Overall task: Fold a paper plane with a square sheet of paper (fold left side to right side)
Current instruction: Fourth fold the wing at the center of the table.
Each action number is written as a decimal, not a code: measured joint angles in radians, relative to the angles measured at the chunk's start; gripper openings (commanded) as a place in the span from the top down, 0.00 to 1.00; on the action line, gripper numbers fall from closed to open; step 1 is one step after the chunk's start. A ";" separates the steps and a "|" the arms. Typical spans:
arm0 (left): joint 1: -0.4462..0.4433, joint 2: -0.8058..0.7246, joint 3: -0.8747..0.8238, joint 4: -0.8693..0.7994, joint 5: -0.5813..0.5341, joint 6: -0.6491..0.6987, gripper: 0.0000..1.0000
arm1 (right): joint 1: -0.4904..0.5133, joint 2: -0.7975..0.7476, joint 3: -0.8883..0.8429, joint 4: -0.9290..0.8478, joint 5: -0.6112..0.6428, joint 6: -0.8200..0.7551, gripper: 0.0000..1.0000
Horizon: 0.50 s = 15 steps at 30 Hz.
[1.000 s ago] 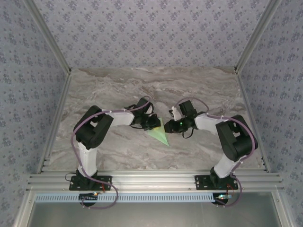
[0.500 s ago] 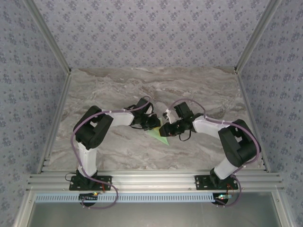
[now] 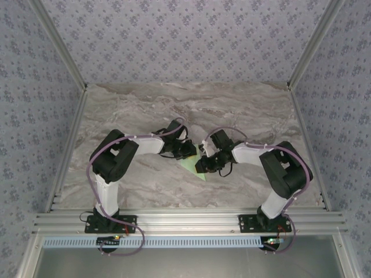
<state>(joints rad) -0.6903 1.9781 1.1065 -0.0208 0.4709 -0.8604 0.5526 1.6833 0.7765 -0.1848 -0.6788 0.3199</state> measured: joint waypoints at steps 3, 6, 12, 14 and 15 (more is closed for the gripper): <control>0.000 0.000 0.000 0.000 0.000 0.000 0.89 | 0.003 0.002 -0.002 -0.002 0.010 -0.004 0.79; 0.000 0.000 0.000 0.000 0.000 0.000 0.89 | 0.006 0.002 -0.002 -0.005 0.018 -0.008 0.79; 0.000 0.000 0.000 -0.001 0.000 0.000 0.89 | 0.006 0.002 -0.004 -0.016 0.032 -0.018 0.79; 0.000 0.000 0.000 -0.001 0.000 0.000 0.89 | 0.006 0.002 -0.011 -0.014 0.036 -0.020 0.79; 0.000 0.000 0.000 -0.001 0.000 0.000 0.89 | 0.006 0.002 -0.013 -0.013 0.036 -0.021 0.79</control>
<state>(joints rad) -0.6903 1.9781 1.1065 -0.0219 0.4709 -0.8608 0.5591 1.6848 0.7635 -0.1978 -0.6426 0.2985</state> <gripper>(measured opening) 0.114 0.211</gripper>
